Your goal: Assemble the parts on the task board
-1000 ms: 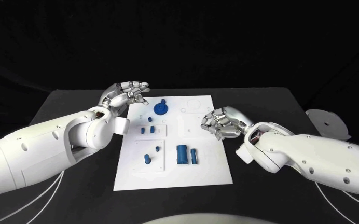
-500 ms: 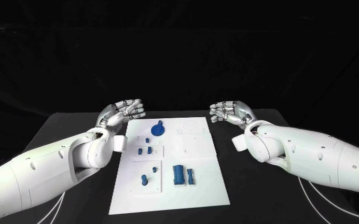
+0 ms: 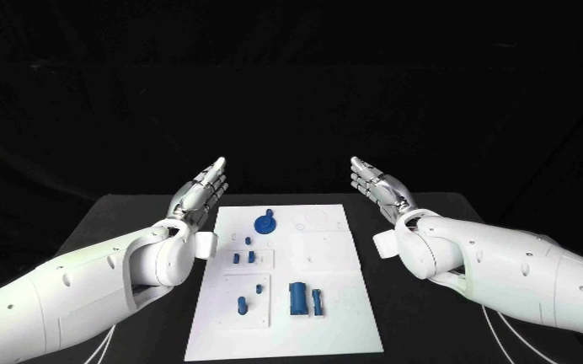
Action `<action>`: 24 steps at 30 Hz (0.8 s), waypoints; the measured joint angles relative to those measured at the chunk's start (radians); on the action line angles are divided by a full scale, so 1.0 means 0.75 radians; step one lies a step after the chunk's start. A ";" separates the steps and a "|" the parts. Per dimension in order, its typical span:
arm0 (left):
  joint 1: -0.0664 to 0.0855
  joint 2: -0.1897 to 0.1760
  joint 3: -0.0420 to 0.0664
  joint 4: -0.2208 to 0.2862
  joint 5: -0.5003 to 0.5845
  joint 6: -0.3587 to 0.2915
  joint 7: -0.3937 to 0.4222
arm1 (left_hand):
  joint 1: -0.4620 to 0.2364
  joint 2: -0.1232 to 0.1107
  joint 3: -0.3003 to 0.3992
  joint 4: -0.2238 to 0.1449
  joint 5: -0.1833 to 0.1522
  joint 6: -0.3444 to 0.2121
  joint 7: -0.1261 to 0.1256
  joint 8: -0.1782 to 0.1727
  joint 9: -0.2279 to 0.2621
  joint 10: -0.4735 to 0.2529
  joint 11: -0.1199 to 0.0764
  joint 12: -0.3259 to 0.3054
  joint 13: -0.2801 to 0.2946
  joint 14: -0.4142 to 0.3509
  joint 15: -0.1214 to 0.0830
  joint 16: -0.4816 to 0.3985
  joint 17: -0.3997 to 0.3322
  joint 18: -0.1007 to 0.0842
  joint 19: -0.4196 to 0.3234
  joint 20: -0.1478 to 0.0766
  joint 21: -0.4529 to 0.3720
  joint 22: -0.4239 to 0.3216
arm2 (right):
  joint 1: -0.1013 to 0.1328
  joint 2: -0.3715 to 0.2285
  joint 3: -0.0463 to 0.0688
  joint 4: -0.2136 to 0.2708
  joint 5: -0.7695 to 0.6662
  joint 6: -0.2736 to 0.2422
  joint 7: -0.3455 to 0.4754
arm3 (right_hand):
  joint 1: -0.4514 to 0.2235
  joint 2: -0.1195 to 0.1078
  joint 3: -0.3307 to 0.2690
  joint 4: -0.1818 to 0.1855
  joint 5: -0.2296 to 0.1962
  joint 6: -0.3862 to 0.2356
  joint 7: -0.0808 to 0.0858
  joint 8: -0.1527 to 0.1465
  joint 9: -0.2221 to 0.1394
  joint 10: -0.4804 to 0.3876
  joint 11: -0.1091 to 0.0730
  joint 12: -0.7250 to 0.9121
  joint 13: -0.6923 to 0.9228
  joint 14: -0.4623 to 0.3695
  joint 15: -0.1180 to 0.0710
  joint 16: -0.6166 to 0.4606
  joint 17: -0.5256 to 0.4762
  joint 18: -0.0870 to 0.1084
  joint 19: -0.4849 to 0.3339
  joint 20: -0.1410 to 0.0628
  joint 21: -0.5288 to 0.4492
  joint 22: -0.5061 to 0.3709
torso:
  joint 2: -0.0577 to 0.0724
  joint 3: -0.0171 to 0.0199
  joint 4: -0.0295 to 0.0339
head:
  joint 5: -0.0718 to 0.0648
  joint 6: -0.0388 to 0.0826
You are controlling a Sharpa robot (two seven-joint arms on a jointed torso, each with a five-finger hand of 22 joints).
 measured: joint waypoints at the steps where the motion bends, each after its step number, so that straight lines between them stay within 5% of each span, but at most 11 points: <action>1: 0.003 0.001 -0.001 0.021 -0.002 -0.023 -0.001 | -0.182 0.008 -0.016 -0.009 0.000 -0.030 -0.008 -0.018 -0.005 -0.034 -0.010 -0.011 -0.003 -0.030 -0.009 -0.019 -0.003 0.000 -0.034 -0.013 -0.007 -0.003 | -0.006 -0.005 0.013 0.034 0.011 -0.024 0.003 | -0.114 0.005 -0.021 -0.004 -0.004 -0.036 -0.010 -0.006 -0.020 -0.042 -0.008 -0.003 -0.009 -0.041 -0.007 -0.012 -0.013 -0.009 -0.037 -0.011 0.000 -0.029 | -0.002 0.0038 0.0056 | 0.002 0.006; 5: 0.013 0.006 -0.008 0.106 -0.013 -0.130 -0.003 | -0.551 0.021 -0.040 -0.032 -0.006 -0.089 -0.024 -0.050 -0.017 -0.102 -0.026 -0.031 -0.008 -0.087 -0.027 -0.057 -0.009 -0.021 -0.098 -0.038 -0.018 -0.009 | -0.029 -0.026 0.060 0.158 0.061 -0.125 0.020 | -0.350 0.015 -0.065 -0.013 -0.012 -0.109 -0.031 -0.013 -0.061 -0.128 -0.024 -0.013 -0.027 -0.124 -0.020 -0.037 -0.039 -0.010 -0.113 -0.034 -0.006 -0.090 | -0.006 0.0173 0.0228 | 0.009 0.024; 9: 0.022 0.017 -0.013 0.187 -0.030 -0.259 -0.006 | -0.744 0.028 -0.053 -0.038 -0.006 -0.118 -0.034 -0.065 -0.023 -0.137 -0.037 -0.042 -0.010 -0.114 -0.039 -0.073 -0.011 -0.021 -0.128 -0.054 -0.024 -0.013 | -0.046 -0.044 0.092 0.248 0.117 -0.235 0.042 | -0.472 0.021 -0.082 -0.017 -0.018 -0.143 -0.046 -0.021 -0.082 -0.171 -0.032 -0.020 -0.036 -0.165 -0.029 -0.048 -0.053 -0.030 -0.151 -0.048 -0.006 -0.120 | -0.008 0.0225 0.0304 | 0.010 0.030; 14: 0.027 0.021 -0.017 0.243 -0.049 -0.389 -0.009 | -0.859 0.032 -0.062 -0.047 -0.006 -0.131 -0.038 -0.073 -0.026 -0.153 -0.040 -0.047 -0.012 -0.126 -0.041 -0.083 -0.013 -0.021 -0.145 -0.062 -0.024 -0.014 | -0.056 -0.055 0.109 0.301 0.170 -0.334 0.064 | -0.539 0.023 -0.093 -0.021 -0.021 -0.162 -0.051 -0.021 -0.094 -0.192 -0.039 -0.020 -0.041 -0.188 -0.032 -0.056 -0.060 -0.030 -0.170 -0.053 -0.011 -0.138 | -0.009 0.0251 0.0335 | 0.010 0.030; 24: 0.030 0.023 -0.019 0.269 -0.072 -0.526 -0.013 | -0.954 0.036 -0.067 -0.052 -0.011 -0.146 -0.042 -0.083 -0.028 -0.172 -0.044 -0.048 -0.013 -0.144 -0.046 -0.093 -0.014 -0.041 -0.164 -0.066 -0.030 -0.016 | -0.058 -0.058 0.111 0.310 0.220 -0.417 0.086 | -0.598 0.026 -0.106 -0.023 -0.023 -0.182 -0.054 -0.026 -0.104 -0.213 -0.041 -0.026 -0.045 -0.208 -0.033 -0.062 -0.066 -0.030 -0.189 -0.058 -0.011 -0.153 | -0.009 0.0259 0.0346 | 0.011 0.031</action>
